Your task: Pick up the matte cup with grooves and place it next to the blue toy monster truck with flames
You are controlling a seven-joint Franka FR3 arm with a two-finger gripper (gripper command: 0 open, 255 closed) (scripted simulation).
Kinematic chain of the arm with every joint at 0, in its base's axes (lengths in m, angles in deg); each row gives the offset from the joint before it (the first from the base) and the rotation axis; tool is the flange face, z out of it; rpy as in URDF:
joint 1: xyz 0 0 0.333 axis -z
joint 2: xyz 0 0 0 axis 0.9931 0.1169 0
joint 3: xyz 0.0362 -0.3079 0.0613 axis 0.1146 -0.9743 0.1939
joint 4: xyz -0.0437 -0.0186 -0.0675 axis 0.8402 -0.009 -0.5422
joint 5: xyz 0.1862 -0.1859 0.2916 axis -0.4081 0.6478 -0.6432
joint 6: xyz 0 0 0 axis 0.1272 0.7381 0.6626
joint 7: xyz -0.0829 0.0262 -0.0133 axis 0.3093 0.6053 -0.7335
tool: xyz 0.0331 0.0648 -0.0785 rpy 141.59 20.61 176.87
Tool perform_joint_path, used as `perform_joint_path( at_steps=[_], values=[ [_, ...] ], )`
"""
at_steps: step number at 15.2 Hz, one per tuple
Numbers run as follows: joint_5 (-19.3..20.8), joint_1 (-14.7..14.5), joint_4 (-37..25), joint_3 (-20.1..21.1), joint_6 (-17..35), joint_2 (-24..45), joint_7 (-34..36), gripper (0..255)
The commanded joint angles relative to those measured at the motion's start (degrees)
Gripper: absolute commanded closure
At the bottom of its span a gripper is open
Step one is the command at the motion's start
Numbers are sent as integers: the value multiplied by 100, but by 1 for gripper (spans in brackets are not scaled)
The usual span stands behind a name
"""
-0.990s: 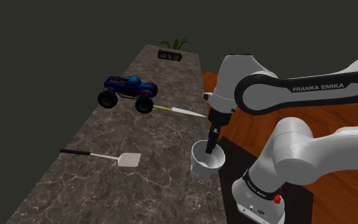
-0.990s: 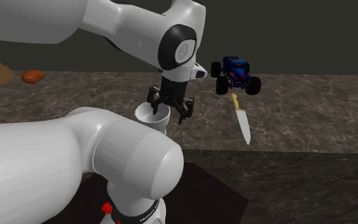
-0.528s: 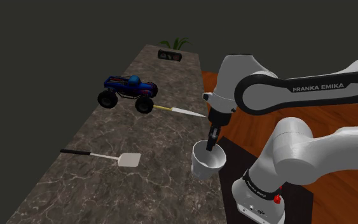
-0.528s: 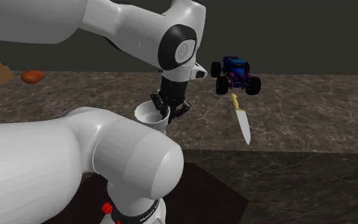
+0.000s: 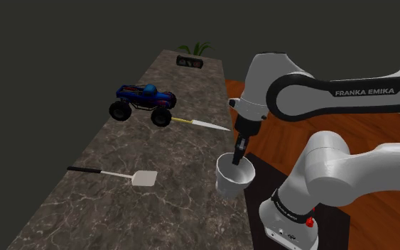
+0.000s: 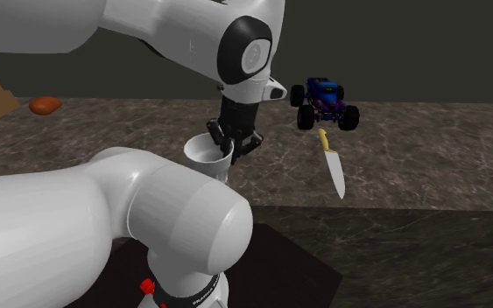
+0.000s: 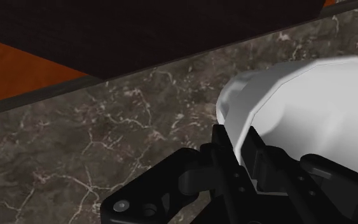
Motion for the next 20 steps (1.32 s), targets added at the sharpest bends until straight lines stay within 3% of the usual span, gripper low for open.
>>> perform_joint_path(
  at_steps=[1, 20],
  values=[
    [11, 1, -160, 0, -190, -32, 36, 255],
    [115, 23, -1577, -66, -1691, -133, 262, 255]
  ],
)
